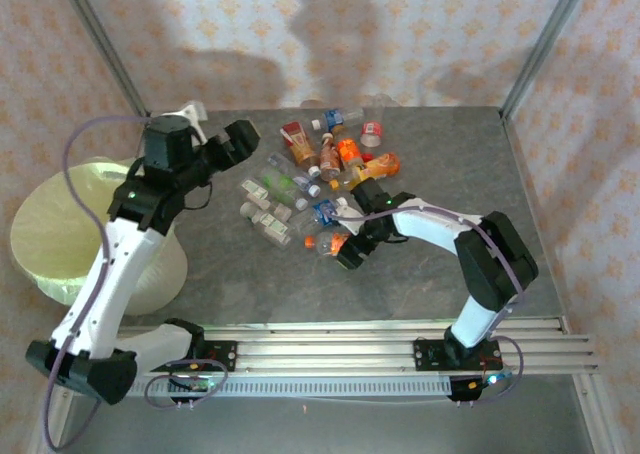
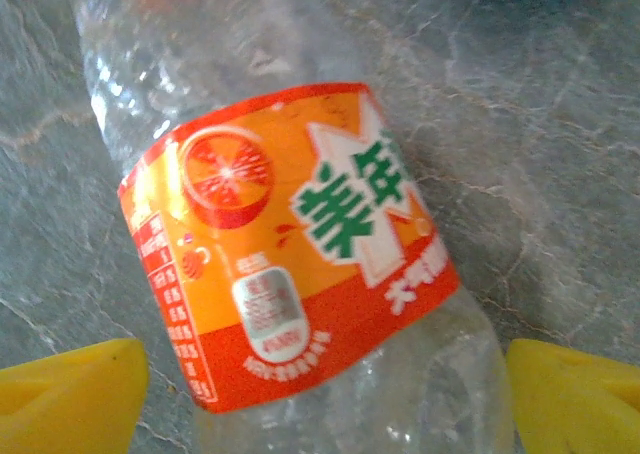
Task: Put the plastic bottles in the bin
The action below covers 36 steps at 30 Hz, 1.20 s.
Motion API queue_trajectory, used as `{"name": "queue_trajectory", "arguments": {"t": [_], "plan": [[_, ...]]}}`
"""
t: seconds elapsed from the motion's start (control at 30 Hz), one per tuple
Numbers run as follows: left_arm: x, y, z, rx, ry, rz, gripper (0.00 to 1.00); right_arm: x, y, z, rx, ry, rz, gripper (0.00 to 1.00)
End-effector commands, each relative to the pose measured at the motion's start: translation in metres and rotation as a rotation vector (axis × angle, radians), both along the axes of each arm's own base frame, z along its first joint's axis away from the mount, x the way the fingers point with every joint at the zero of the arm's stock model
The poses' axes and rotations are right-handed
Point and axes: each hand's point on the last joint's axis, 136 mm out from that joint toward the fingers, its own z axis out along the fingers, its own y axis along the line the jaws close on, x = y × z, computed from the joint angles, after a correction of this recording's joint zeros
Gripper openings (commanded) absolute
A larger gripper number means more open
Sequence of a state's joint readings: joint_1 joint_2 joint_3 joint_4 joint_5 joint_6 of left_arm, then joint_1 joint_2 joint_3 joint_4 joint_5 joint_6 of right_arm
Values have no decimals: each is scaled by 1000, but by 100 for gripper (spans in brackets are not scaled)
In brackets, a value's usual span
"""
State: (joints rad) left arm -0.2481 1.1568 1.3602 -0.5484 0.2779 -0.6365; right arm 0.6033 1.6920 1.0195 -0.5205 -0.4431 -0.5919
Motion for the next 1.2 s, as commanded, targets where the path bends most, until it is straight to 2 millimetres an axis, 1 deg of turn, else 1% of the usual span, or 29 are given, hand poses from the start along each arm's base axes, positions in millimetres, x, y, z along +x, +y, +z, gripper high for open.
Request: {"name": "queue_trajectory", "arguments": {"t": [0.0,0.07,0.17,0.2,0.23,0.27,0.3,0.37,0.47,0.63,0.73,0.87,0.97,1.03,1.17], "plan": [[12,-20,1,21,-26,-51,100,-1,-6,-6,-87,-35,82,89],[17,-25,-8,25,-18,-40,100,-3,-8,-9,-103,-41,84,88],[25,-26,-21,5,-10,6,100,-3,-10,-13,-116,-56,83,85],[27,-26,-28,-3,-3,20,100,-3,-11,-14,-120,-59,84,81],[30,-28,-33,-11,1,29,100,-3,-11,-14,-121,-63,83,74],[31,-29,-35,-15,2,35,100,-3,-10,-13,-119,-68,85,71],[32,-30,-39,-16,9,38,100,-4,-11,-12,-119,-68,84,69],[33,-32,-45,-4,20,41,100,-5,-12,-9,-117,-73,83,67],[34,-34,-53,12,37,48,100,-6,-16,-5,-122,-89,82,61],[36,-40,-67,24,75,32,100,-7,-11,10,-59,-109,31,44],[37,-42,-72,25,85,29,100,-8,-7,19,-10,-119,-9,38],[39,-48,-73,13,82,18,100,-18,-11,29,14,-109,-32,35],[39,-53,-74,19,80,3,100,-20,-17,42,29,-135,-69,34],[39,-57,-74,22,72,-14,100,-12,-20,56,56,-187,-143,34],[39,-61,-74,27,60,-17,100,2,-15,79,185,-228,-290,32]]}}
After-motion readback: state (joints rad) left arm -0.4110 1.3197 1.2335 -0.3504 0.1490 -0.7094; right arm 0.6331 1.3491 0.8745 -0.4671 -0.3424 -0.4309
